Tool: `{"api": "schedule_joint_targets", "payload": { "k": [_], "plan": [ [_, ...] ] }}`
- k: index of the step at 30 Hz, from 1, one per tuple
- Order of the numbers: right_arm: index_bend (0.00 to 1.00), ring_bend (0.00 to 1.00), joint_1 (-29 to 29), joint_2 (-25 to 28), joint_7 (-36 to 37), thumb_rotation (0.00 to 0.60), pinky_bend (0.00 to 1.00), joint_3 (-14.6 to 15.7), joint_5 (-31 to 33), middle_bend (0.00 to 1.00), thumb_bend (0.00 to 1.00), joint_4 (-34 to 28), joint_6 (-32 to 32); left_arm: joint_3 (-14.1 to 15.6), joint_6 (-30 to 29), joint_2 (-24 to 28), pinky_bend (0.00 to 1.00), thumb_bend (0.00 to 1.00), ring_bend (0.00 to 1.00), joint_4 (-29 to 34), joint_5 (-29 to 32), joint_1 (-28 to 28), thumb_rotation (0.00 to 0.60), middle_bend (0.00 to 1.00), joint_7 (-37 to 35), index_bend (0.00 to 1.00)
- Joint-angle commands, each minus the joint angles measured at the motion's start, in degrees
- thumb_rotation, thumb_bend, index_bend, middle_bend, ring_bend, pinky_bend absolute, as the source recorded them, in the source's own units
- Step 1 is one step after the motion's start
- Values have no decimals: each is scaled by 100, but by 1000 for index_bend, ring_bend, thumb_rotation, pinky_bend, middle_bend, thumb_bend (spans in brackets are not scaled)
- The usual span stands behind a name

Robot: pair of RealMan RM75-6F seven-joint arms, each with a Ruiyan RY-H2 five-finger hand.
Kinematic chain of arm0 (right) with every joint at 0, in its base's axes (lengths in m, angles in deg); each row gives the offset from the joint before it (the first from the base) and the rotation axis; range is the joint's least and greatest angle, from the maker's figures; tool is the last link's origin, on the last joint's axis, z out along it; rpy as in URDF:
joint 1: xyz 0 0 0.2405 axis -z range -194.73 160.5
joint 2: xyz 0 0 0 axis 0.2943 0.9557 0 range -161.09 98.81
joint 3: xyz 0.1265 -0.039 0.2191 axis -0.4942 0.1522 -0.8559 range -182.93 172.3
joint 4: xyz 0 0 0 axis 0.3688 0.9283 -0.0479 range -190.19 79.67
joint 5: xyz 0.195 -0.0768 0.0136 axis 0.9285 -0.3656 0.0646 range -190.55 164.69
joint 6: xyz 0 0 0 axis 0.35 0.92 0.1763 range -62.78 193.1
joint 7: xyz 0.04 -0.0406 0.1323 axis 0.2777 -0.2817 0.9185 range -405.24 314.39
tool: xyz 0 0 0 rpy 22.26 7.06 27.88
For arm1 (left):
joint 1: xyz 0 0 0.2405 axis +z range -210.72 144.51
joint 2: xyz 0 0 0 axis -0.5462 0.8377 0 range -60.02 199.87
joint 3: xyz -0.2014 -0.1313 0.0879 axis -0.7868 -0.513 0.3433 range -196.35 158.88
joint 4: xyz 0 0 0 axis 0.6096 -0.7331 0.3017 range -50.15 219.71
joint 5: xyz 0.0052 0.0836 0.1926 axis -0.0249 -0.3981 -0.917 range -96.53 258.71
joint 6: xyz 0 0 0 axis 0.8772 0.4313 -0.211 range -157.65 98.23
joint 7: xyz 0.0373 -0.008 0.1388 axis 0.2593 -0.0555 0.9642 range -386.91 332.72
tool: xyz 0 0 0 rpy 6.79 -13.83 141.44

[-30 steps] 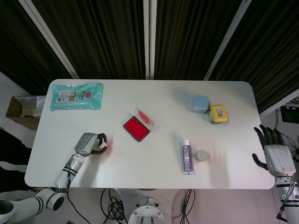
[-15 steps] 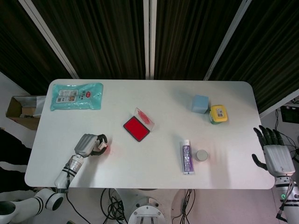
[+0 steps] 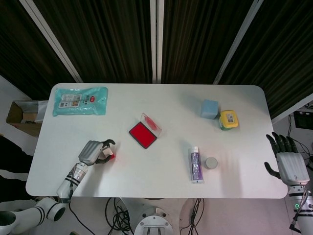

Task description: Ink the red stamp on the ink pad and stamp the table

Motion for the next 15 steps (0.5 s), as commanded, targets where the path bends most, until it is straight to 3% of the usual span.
{"api": "schedule_joint_targets", "payload": {
  "k": [1,15],
  "plan": [
    [0,0,0,2,-1,600,0,-2,5,0,237,-1,0,3,-30,13,1000,311,1000,25,-27,3,600,486,18,289],
    [0,0,-4,-4,7,600,0,4,1,0,237,10,-9,-10,-163,242,1000,310,1000,408,-98,46,600,496,159,288]
  ]
}}
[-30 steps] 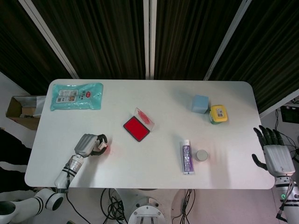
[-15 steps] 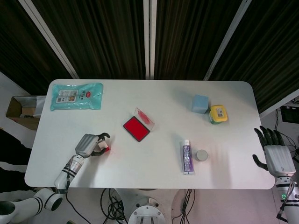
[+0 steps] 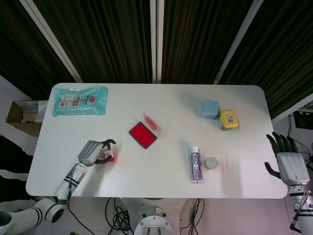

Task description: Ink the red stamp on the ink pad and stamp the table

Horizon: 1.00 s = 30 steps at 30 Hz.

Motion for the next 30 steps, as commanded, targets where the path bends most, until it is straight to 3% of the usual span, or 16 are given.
{"api": "schedule_joint_targets", "payload": {
  "k": [1,22,30],
  "plan": [
    [0,0,-1,0,-4,600,0,2,-1,0,237,-2,-2,0,-23,58,1000,310,1000,87,-14,10,600,497,40,288],
    [0,0,8,17,9,600,0,1,-18,0,237,-17,30,150,-291,529,1000,310,1000,888,-180,210,600,508,426,288],
    [0,0,23,60,23,600,0,-9,-71,0,237,-53,105,168,-1002,1144,1000,302,1000,1797,-448,464,600,507,682,288]
  ]
}}
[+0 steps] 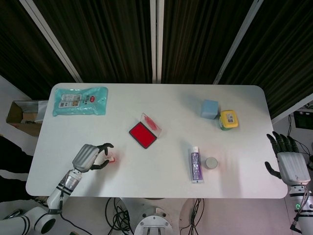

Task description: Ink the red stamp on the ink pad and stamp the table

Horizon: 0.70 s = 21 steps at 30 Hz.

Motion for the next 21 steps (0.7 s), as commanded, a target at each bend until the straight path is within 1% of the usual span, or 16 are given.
{"api": "schedule_joint_targets", "payload": {
  "k": [1,3,5,6,7,8,9,10,11,12,13,14,15,17,21],
  "plan": [
    [0,0,5,9,3,600,0,0,-11,0,237,-7,13,-21,-491,424,1000,299,999,528,-152,195,600,507,179,288],
    [0,0,17,12,12,600,0,15,-39,0,237,-4,31,-129,-885,673,1000,288,971,785,-133,365,600,505,349,289],
    [0,0,36,2,19,600,0,42,-76,0,237,18,52,-253,-1240,925,995,283,868,981,-12,567,600,484,544,290],
    [0,0,45,-5,27,600,0,53,-93,0,237,33,65,-271,-1298,1040,959,282,771,1070,55,635,600,451,648,285],
    [0,0,56,-19,41,600,0,63,-115,0,237,58,85,-262,-1290,1218,857,282,635,1162,195,721,582,394,821,268],
    [0,0,72,-43,72,600,0,75,-147,0,237,100,116,-223,-1211,1473,726,281,503,1332,359,802,550,329,1069,243],
    [0,0,84,-63,97,600,0,86,-171,0,237,136,137,-201,-1173,1650,535,279,339,1458,465,858,496,241,1230,203],
    [0,0,96,-82,122,600,0,98,-196,0,236,173,159,-200,-1193,1788,369,275,209,1552,548,920,415,165,1352,166],
    [0,0,114,-107,155,600,0,112,-227,0,236,224,189,-224,-1313,1895,311,273,167,1616,611,1018,374,136,1417,153],
    [0,0,129,-125,177,600,0,123,-246,0,235,260,213,-244,-1441,1935,226,269,106,1621,616,1098,263,96,1395,133],
    [0,0,142,-139,193,600,0,129,-262,0,235,289,234,-254,-1542,1953,205,267,89,1604,591,1157,168,83,1353,129],
    [0,0,168,-157,206,600,0,140,-275,0,234,327,271,-268,-1755,1979,199,266,84,1532,527,1268,122,79,1249,127],
    [0,0,186,-167,211,600,0,147,-285,0,233,351,298,-249,-1848,2010,196,265,80,1484,469,1331,80,76,1183,124],
    [0,0,220,-180,205,600,0,160,-302,0,232,388,347,-216,-1958,2094,194,265,80,1424,379,1420,69,76,1106,123],
    [0,0,279,-183,190,600,0,175,-340,0,232,409,439,-239,-2178,2180,192,265,79,1306,184,1527,75,76,1067,122]
  ]
}}
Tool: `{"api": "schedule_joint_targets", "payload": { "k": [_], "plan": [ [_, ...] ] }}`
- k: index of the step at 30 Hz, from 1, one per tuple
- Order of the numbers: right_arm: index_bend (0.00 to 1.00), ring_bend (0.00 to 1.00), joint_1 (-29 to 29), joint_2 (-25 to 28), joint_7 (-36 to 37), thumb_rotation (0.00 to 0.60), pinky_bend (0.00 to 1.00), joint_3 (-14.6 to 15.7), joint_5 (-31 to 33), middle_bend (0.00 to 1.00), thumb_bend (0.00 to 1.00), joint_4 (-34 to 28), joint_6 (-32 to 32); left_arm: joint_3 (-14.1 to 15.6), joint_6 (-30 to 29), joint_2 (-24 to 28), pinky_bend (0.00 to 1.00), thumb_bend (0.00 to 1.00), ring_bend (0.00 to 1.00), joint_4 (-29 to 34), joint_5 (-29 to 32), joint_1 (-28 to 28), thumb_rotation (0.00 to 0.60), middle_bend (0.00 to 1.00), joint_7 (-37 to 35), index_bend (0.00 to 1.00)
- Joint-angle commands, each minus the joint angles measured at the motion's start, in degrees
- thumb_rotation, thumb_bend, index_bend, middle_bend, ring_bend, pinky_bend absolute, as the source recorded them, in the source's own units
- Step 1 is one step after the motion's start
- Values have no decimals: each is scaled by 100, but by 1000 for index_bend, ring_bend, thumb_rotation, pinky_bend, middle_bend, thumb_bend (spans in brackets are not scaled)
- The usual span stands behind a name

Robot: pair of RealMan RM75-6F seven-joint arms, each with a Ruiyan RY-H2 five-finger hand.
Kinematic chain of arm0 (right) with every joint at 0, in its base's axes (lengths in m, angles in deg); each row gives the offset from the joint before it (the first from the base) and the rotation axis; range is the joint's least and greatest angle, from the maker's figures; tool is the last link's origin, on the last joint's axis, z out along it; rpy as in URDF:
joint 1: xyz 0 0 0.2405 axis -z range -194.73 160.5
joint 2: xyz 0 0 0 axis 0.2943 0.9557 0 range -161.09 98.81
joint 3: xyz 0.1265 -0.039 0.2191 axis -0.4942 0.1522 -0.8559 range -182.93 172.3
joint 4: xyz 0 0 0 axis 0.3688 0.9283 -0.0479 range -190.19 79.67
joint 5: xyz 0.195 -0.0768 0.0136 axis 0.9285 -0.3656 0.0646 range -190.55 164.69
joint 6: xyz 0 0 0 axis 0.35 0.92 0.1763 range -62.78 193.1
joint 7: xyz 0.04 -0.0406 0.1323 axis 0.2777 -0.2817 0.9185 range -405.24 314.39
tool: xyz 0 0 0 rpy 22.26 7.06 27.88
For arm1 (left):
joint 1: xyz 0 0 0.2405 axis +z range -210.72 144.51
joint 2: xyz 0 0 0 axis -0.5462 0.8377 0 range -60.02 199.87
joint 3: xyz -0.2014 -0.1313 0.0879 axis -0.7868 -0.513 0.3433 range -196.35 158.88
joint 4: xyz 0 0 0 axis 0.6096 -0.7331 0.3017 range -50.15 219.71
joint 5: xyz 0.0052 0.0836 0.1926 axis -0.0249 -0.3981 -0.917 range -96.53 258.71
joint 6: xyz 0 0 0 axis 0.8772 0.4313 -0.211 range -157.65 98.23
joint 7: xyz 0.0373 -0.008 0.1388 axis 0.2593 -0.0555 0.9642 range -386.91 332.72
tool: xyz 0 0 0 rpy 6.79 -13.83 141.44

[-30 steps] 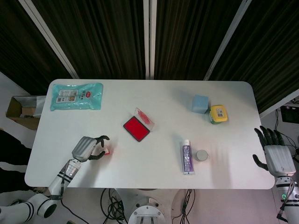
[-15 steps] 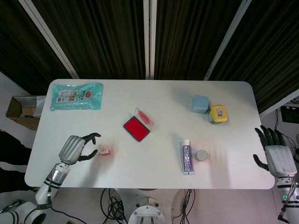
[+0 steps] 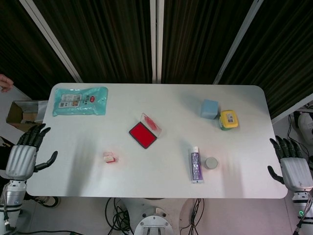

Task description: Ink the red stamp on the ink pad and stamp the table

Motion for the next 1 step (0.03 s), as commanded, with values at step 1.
{"api": "schedule_joint_targets", "payload": {
  "k": [1],
  "plan": [
    [0,0,30,2,-12,600,0,9,-22,0,232,-1,43,-31,-190,105,192,265,79,-91,-153,123,76,76,-113,122]
  ]
}}
